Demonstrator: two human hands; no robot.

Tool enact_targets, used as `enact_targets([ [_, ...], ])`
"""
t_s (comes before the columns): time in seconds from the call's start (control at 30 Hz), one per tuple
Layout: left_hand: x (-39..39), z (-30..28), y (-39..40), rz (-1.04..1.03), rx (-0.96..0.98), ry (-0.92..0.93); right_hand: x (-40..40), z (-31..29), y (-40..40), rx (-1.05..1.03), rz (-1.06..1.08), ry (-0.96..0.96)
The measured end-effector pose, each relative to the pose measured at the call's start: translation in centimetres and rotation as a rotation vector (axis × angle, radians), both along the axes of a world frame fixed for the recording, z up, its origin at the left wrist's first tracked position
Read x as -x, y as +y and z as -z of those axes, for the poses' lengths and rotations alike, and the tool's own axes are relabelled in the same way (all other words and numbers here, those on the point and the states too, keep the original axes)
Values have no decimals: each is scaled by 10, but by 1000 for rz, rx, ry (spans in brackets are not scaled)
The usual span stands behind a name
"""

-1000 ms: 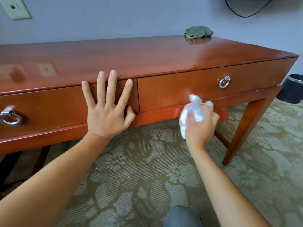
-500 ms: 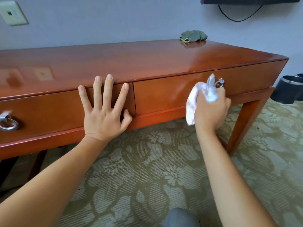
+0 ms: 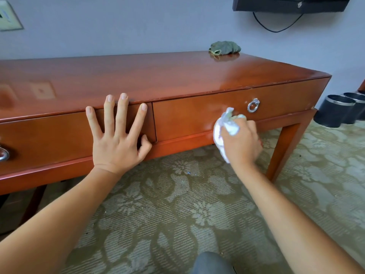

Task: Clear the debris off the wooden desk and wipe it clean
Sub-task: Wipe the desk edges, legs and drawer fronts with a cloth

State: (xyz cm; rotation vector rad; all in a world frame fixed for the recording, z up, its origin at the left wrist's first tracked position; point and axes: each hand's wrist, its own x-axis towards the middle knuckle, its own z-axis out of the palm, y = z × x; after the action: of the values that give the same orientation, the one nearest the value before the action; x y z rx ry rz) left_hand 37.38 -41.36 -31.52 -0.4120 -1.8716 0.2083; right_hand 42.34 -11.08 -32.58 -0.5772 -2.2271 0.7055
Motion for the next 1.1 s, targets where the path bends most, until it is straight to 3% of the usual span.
enact_targets([
  [0.07, 0, -1, 0, 1, 0, 2, -5, -3, -12, -117, -166, -31],
  [0.13, 0, -1, 0, 5, -3, 1, -1, -19, -4, -173, -162, -121],
  [0.23, -1, -1, 0, 9, -5, -7, 4, -29, 15, 3, -24, -217],
  [0.37, -1, -1, 0, 15, -6, -3, 6, -21, 18, 187, 144, -145],
  [0.63, 0, -1, 1, 9, -2, -2, -3, -23, -26, -1, 1, -174],
  [0.73, -2, -3, 1, 5, -6, -3, -5, -41, -9, -27, -49, -305],
  [0.83, -6, -5, 4, 7, -21, -10, -5, -60, 17, 94, 15, -423],
  [0.93, -11, -8, 8, 3, -52, -40, -9, -53, 3, 111, 74, -390],
  [1.03, -23, -15, 10, -24, -40, -91, -10, -40, -38, -73, -174, -385],
  [1.1, -34, -21, 11, -69, -1, -133, -12, -41, -48, -118, -228, -380],
])
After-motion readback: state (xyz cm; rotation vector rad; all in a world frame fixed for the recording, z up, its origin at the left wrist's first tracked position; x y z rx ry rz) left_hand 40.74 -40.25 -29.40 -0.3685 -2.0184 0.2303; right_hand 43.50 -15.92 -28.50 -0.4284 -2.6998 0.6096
